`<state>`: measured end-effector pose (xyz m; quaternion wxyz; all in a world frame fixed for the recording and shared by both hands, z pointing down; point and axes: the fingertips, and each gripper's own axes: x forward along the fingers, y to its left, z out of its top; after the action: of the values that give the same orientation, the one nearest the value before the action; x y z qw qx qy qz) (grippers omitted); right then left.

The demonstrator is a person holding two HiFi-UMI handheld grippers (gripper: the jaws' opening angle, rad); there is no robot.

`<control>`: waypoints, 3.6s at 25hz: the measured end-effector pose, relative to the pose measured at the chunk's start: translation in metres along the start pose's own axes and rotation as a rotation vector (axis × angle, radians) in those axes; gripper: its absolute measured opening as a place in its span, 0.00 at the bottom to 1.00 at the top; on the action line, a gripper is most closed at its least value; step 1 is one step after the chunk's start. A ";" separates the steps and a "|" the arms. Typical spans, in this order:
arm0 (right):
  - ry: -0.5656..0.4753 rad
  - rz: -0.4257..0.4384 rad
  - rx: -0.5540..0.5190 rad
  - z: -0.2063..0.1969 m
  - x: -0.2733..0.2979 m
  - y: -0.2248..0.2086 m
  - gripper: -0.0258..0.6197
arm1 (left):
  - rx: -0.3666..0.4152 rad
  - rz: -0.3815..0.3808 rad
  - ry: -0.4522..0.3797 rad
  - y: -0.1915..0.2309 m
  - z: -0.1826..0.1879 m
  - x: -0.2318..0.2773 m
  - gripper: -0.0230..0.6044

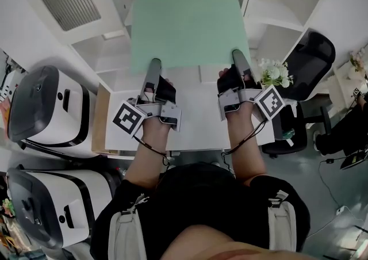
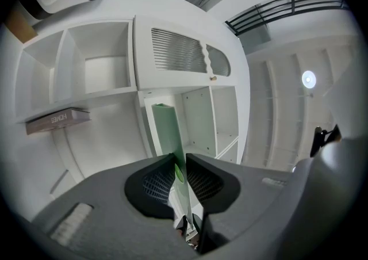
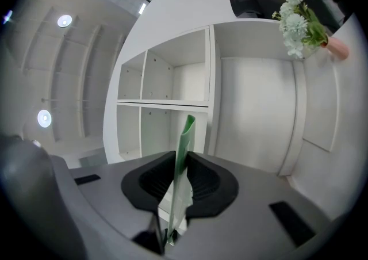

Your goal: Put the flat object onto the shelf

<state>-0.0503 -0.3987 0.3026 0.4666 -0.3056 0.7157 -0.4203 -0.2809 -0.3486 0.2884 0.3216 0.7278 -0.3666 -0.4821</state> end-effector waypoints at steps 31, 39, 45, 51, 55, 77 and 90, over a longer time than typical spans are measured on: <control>-0.059 -0.183 0.139 0.013 0.048 -0.009 0.14 | -0.096 0.219 -0.032 0.017 0.021 0.049 0.17; -0.062 -0.208 0.147 0.021 0.069 -0.018 0.15 | -0.116 0.243 -0.019 0.026 0.024 0.070 0.17; -0.068 -0.222 0.142 0.029 0.092 -0.022 0.16 | -0.101 0.252 -0.008 0.029 0.032 0.095 0.18; -0.065 -0.233 0.141 0.032 0.100 -0.029 0.16 | -0.106 0.263 0.002 0.036 0.032 0.105 0.18; -0.063 -0.235 0.133 0.032 0.103 -0.031 0.16 | -0.112 0.257 0.003 0.039 0.032 0.106 0.18; -0.037 -0.247 0.061 0.035 0.127 -0.043 0.19 | -0.134 0.256 -0.003 0.066 0.042 0.132 0.20; -0.094 -0.223 -0.320 0.062 0.104 -0.018 0.36 | 0.263 0.258 0.007 0.043 0.058 0.117 0.36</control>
<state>-0.0317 -0.5134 0.2630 0.3957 -0.4724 0.7125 -0.3355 -0.3135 -0.4766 0.2505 0.2841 0.7122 -0.5158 -0.3821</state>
